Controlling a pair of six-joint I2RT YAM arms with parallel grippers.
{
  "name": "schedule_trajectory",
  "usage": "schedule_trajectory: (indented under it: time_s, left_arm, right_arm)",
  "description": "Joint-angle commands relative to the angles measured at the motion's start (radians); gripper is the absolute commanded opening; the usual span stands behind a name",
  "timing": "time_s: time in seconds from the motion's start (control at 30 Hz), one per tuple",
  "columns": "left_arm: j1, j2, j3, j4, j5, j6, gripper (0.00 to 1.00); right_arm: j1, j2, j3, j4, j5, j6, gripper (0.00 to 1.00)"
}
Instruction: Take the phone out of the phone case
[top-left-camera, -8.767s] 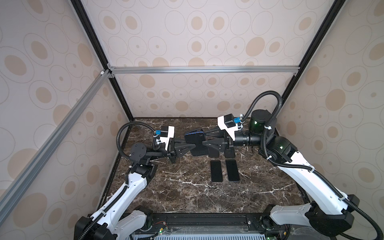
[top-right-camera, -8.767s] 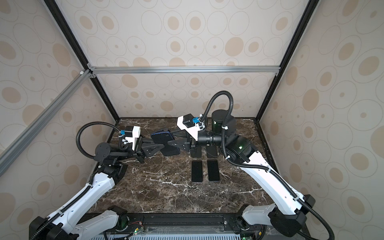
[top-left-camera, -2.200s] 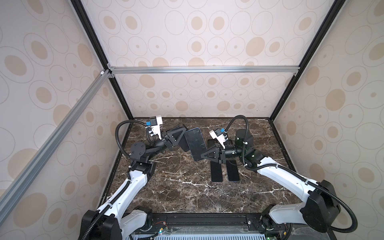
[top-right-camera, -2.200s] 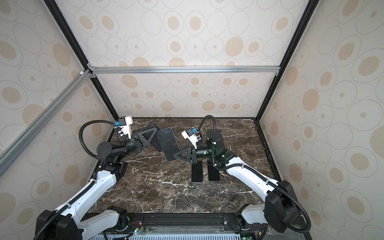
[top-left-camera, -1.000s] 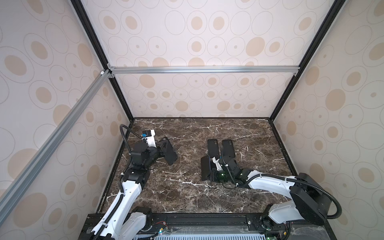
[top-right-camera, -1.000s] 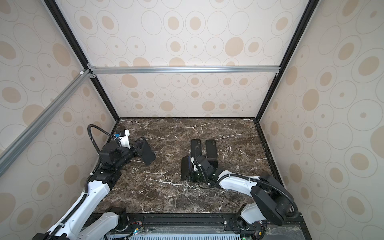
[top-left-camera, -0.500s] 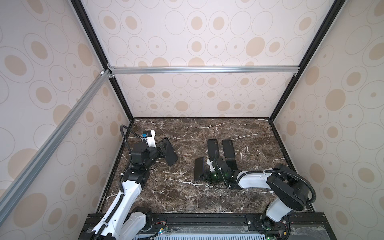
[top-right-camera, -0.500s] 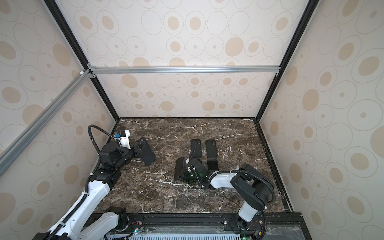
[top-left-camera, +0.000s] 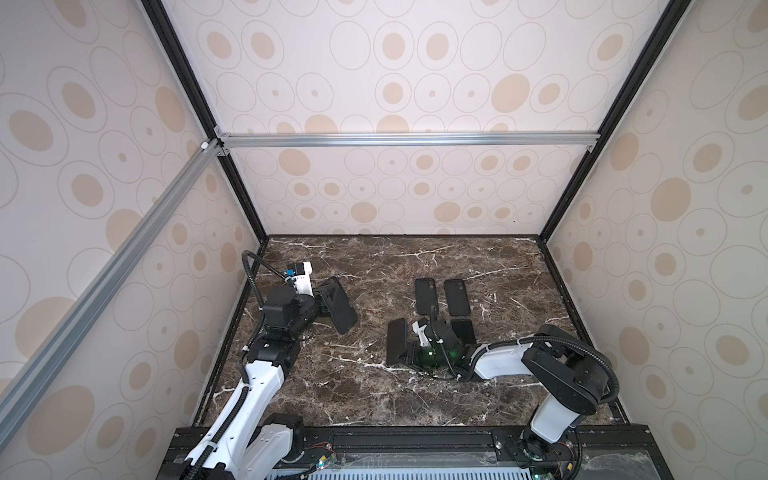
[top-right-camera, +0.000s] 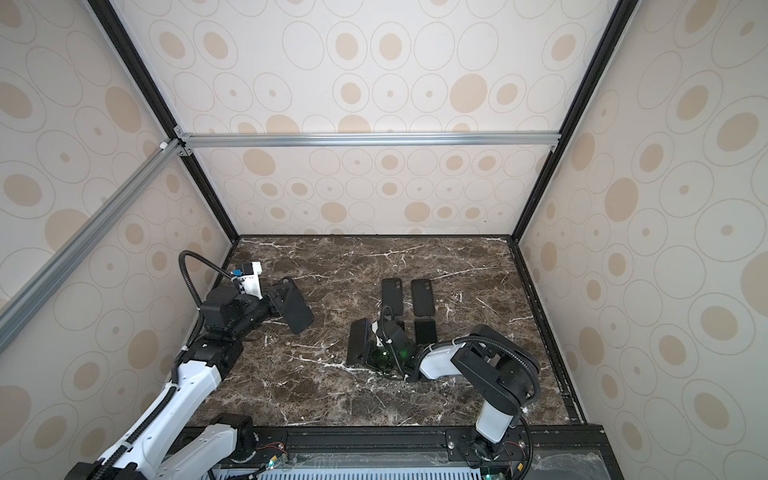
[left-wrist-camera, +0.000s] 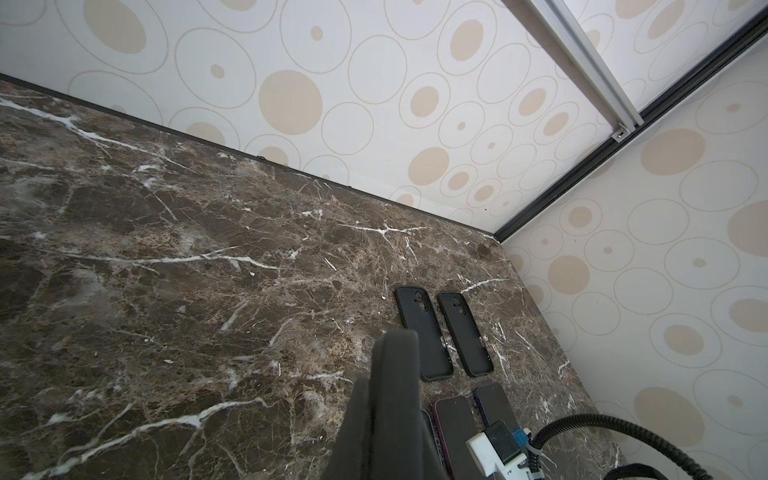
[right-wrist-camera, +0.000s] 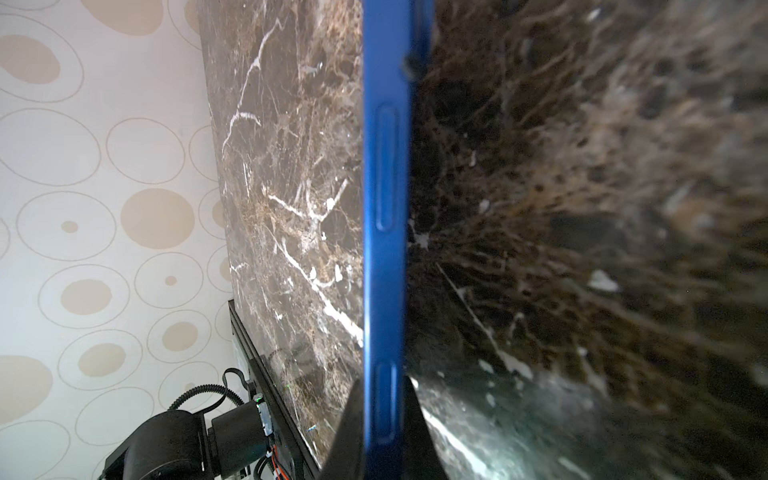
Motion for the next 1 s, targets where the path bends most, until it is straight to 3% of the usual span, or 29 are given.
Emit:
schedule_trajectory:
  time_s: [0.0, 0.43, 0.87, 0.97]
  left_arm:
    - [0.009, -0.001, -0.009, 0.046, 0.019, -0.018, 0.05]
    - [0.009, 0.01, -0.016, 0.058, 0.047, -0.021, 0.05]
    - [0.01, 0.014, -0.023, 0.076, 0.051, -0.02, 0.05]
    - [0.009, 0.023, -0.023, 0.148, 0.179, -0.01, 0.05]
  right_arm:
    - [0.002, -0.015, -0.019, 0.035, -0.002, 0.007, 0.05]
    - [0.002, -0.025, -0.019, -0.009, 0.021, -0.017, 0.32]
    - [0.004, -0.151, 0.018, -0.263, 0.121, -0.149, 0.35]
    - [0.008, -0.221, 0.054, -0.362, 0.177, -0.232, 0.35]
